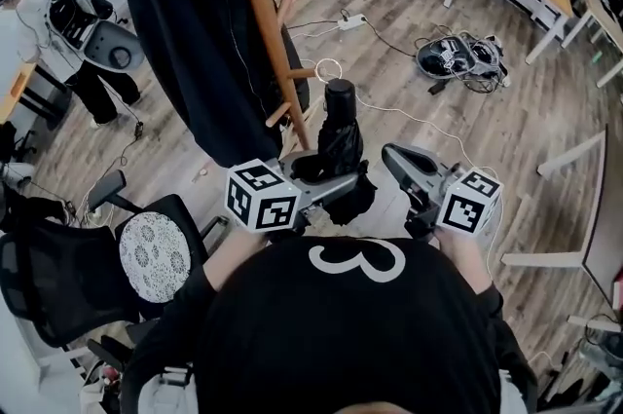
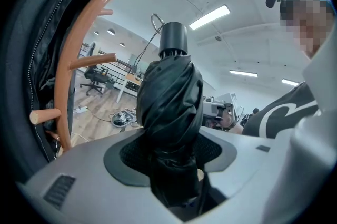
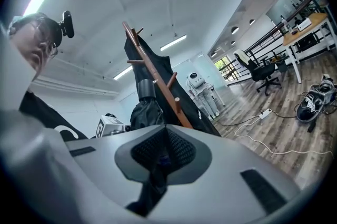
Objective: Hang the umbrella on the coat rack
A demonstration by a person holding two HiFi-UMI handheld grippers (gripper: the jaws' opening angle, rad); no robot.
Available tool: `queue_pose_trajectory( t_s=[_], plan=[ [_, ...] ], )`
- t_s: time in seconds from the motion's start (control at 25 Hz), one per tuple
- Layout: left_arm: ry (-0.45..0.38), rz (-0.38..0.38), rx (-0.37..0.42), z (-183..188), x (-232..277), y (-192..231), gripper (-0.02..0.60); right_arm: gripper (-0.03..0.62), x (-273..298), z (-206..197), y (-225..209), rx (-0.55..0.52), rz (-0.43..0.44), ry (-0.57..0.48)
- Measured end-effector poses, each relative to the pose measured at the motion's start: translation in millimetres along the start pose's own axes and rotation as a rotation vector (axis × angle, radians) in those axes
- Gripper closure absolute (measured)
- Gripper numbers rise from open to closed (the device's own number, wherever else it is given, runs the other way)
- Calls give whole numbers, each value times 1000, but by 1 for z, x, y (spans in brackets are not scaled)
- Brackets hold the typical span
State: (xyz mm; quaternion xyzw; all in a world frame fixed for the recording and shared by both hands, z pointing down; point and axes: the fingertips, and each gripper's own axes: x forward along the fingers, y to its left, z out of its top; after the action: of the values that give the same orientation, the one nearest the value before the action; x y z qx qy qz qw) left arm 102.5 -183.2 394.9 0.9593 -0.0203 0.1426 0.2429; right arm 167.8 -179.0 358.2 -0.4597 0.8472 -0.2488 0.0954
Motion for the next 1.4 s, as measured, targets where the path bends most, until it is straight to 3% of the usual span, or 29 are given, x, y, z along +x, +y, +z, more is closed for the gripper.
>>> queue_pose_trajectory(
  t_s=[0.56, 0.96, 1.4],
  plan=[
    [-54, 188, -81, 13, 56, 6, 333, 568, -3, 27, -54, 15, 205, 120],
    [-98, 331, -132, 2, 60, 2, 333, 568, -3, 33, -54, -11, 342, 159],
    [-122, 385, -155, -4, 63, 9, 333, 568, -4, 21, -67, 6, 384, 195]
  ],
)
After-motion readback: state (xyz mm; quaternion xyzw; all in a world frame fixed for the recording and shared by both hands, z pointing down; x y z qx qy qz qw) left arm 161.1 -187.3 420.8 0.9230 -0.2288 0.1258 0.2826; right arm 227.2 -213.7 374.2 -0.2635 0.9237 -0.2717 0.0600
